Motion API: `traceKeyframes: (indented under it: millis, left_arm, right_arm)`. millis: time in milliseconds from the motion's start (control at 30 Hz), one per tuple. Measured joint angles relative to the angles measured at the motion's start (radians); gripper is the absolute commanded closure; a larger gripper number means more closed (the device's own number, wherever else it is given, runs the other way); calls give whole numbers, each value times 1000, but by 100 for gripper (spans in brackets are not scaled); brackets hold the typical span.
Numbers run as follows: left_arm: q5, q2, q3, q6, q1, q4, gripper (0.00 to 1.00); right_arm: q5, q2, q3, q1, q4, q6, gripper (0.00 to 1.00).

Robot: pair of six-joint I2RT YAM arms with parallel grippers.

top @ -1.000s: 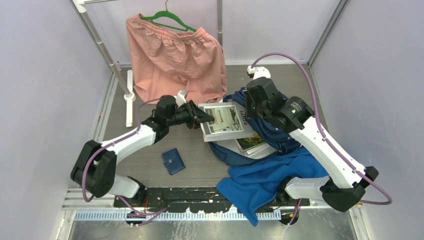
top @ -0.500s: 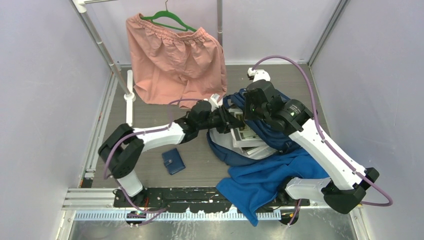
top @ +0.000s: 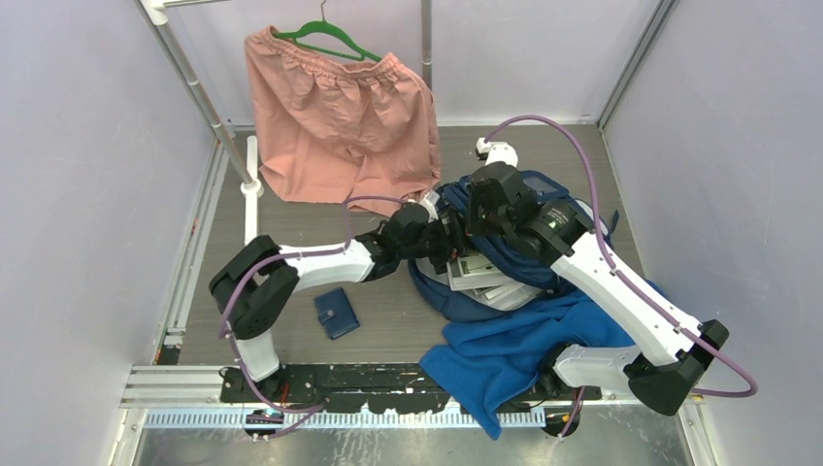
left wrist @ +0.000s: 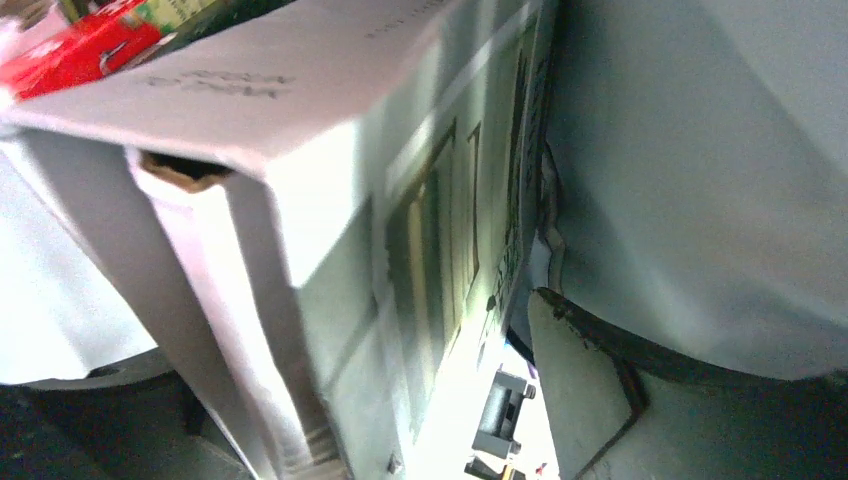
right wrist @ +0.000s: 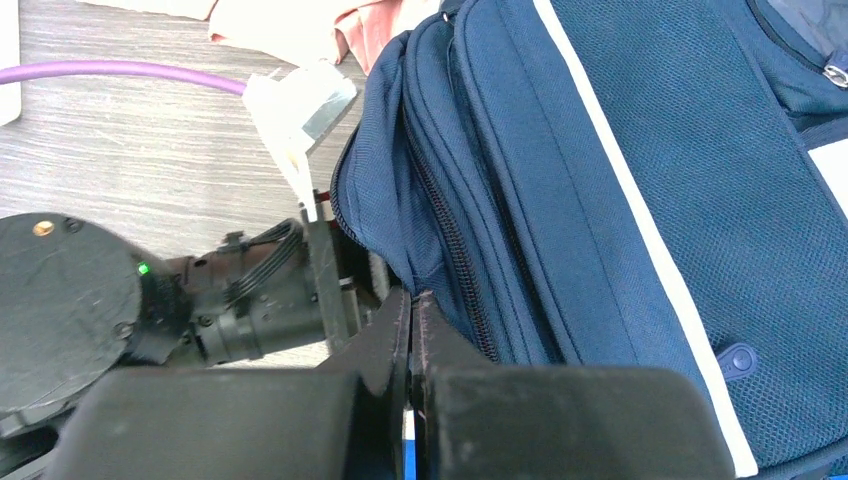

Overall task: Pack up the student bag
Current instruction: Place the book in the student bag.

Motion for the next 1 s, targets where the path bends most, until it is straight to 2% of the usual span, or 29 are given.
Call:
traceKeyframes:
  millis: [100,200,267,333,567,800,1000]
  left_arm:
    - [-18,-55,-23,35,0,-61,13]
    - [-20,-101,-47,67,4,-124,5]
    - [-17,-126,-52,88,10,-175,8]
    - [-10,-143,-52,103,13,-203,17]
    - [26,-154,-63,95,15,-187,75]
    - [36,-219,-85,45,26,-100,86]
    - [-40,-259,-267,-43,31,116,88]
  right_arm:
    - [0,0,-1,-3,7,3,99]
    - [0,0,-8,-5,12,8,99]
    - [0,0,-9,-5,11,10,99]
    - [0,-3,-11,-7,11,11,99]
    - [0,-15,-15,-10,11,22,99]
    - [0,-17,-15,-11,11,26,99]
    - [0,-18,-16,-11,11,34,99]
